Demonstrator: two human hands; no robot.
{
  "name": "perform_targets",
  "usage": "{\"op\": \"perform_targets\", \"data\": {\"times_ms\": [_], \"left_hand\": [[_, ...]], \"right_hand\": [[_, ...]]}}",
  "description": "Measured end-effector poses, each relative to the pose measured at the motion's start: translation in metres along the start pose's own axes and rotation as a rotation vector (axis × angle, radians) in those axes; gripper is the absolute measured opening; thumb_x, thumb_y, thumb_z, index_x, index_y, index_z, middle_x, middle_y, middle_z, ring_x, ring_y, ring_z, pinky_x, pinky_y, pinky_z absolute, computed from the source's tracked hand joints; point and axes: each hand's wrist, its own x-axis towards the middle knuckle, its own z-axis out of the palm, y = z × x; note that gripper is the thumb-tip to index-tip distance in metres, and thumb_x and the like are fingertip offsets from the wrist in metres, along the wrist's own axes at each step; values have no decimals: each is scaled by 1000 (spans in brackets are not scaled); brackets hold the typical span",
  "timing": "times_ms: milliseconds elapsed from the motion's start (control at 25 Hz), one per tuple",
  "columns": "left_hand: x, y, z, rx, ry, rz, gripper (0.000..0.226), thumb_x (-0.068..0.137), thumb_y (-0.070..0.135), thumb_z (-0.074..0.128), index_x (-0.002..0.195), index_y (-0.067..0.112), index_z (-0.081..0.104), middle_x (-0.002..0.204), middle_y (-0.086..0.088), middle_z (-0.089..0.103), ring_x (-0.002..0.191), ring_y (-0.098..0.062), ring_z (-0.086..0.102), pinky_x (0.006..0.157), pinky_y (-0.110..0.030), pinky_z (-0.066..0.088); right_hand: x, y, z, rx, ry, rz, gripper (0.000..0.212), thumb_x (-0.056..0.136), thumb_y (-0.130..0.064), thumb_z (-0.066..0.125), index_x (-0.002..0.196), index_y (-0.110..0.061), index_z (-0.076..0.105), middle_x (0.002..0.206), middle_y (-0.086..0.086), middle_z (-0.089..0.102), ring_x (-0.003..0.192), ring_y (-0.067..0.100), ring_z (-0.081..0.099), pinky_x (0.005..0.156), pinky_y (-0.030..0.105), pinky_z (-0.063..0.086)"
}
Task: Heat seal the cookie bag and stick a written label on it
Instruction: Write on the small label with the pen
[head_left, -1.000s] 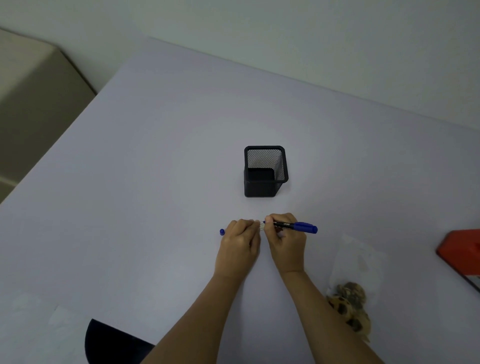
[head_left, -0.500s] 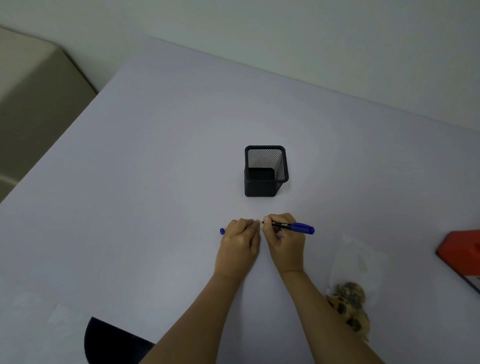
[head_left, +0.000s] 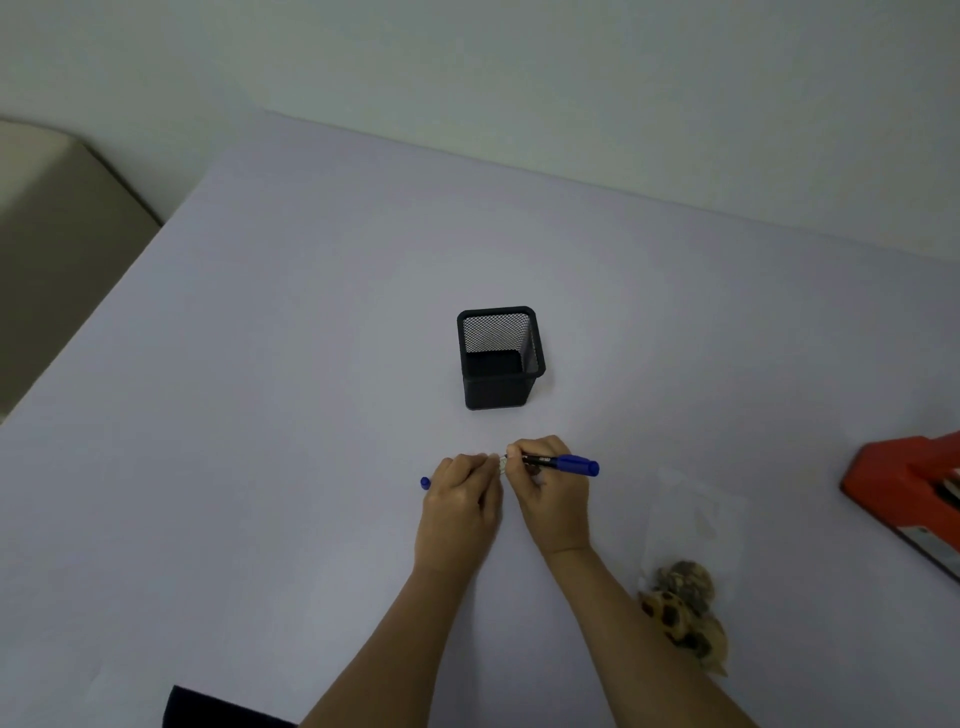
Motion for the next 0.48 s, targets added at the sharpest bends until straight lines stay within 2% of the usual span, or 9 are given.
{"op": "perform_targets", "data": {"times_ms": [200,320,480], "left_hand": [[0,1,-1,0,0,-1,34,85,24,47,94,2,73,85,-8,71,76,-18,66,81,-12,41],[0,2,-1,-2,2,-1,34,85,23,48,94,2,73,85,-8,71,76,-18,65,81,-14,43],[-1,2,0,-9,4,-4,33,85,22,48,94,2,73,85,-8,71,76,-18,65,80,-14,43]], "right_hand": [[-1,1,0,10,1,-3,36,90,-33,50,83,-1,64,76,13,63,77,6,54,72,0,42],[-1,1,1,-1,3,12,31,87,-28,50,83,-1,65,76,12,64,78,1,51,71,-1,41],[-2,0,0,18,32,30,30,86,-27,50,83,-2,65,77,11,64,77,3,53,71,1,42]]}}
